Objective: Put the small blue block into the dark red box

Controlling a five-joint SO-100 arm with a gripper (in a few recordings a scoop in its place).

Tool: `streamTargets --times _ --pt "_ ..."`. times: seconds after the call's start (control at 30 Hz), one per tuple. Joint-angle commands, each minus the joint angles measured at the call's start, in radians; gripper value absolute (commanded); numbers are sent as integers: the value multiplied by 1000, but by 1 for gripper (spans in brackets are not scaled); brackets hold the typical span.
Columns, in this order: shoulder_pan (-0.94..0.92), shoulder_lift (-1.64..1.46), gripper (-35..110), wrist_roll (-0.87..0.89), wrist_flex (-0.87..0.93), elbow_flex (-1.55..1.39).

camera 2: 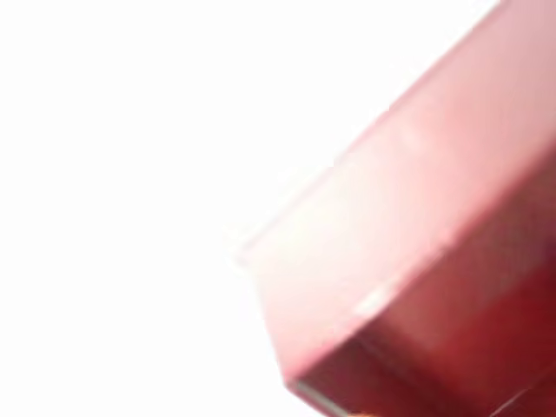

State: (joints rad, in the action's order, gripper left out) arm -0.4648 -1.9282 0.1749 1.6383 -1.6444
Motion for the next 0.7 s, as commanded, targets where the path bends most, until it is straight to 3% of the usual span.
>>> streamTargets --times 0.0,0.37,0.67 --pt "123 -328 0 54 -54 -221" --pt "643 -920 0 12 -304 -813" --pt "910 -1247 0 -110 -298 -1115"
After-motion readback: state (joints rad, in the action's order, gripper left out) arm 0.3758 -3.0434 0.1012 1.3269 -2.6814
